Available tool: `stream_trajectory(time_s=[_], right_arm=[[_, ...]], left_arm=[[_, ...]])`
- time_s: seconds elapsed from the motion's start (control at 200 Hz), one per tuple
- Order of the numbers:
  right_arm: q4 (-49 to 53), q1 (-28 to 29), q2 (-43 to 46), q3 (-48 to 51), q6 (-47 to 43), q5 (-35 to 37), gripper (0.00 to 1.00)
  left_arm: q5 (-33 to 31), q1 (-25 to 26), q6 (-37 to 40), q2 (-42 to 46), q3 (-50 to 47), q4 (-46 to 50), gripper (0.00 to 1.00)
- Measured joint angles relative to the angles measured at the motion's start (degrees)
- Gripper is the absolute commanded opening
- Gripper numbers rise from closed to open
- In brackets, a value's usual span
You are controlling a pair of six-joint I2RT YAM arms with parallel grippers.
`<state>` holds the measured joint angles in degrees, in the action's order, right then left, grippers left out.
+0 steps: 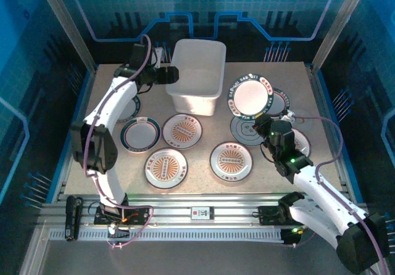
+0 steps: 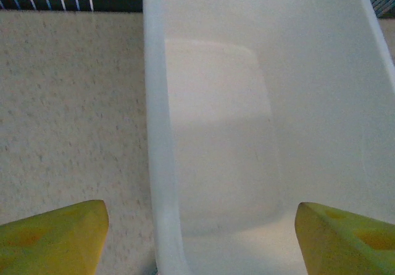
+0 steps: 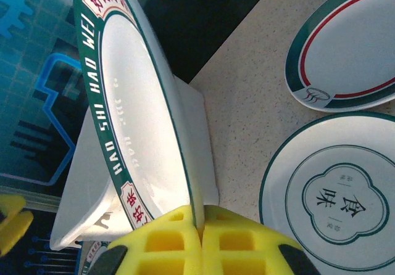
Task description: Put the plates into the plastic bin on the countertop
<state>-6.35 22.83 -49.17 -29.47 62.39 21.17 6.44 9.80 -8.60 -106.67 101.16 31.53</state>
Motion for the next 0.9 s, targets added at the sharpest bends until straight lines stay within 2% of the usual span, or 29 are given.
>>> stream_trajectory(time_s=[0.135,0.24,0.365,0.585,0.71,0.9], right_arm=[[0.52,-0.55,-0.87,-1.86,-1.01,-2.12,0.0],[0.83,-0.79,-1.2,-3.96,-1.46,-3.26,0.0],[0.83,-0.81,-1.7,-5.79,-2.08,-4.2,0.0],[0.94,-0.87,-2.91,-6.16,-2.05,-5.2,0.0],[1.07,-0.87,-2.93,-6.16,-1.86,-5.2,0.0],[1.95,-0.9,-2.1,-6.16,-1.84,-5.14,0.0]], left_arm=[[-0.2,-0.72,0.15,-6.01,7.76,2.89,0.78],[0.02,-0.74,0.2,-8.76,10.03,4.7,0.78],[0.79,-0.68,0.81,-10.32,10.14,6.45,0.76],[2.56,-0.48,1.33,-10.78,10.16,8.11,0.65],[4.15,0.48,1.16,-10.75,10.1,8.55,0.62],[6.75,2.25,-1.29,-8.96,4.48,6.05,0.59]])
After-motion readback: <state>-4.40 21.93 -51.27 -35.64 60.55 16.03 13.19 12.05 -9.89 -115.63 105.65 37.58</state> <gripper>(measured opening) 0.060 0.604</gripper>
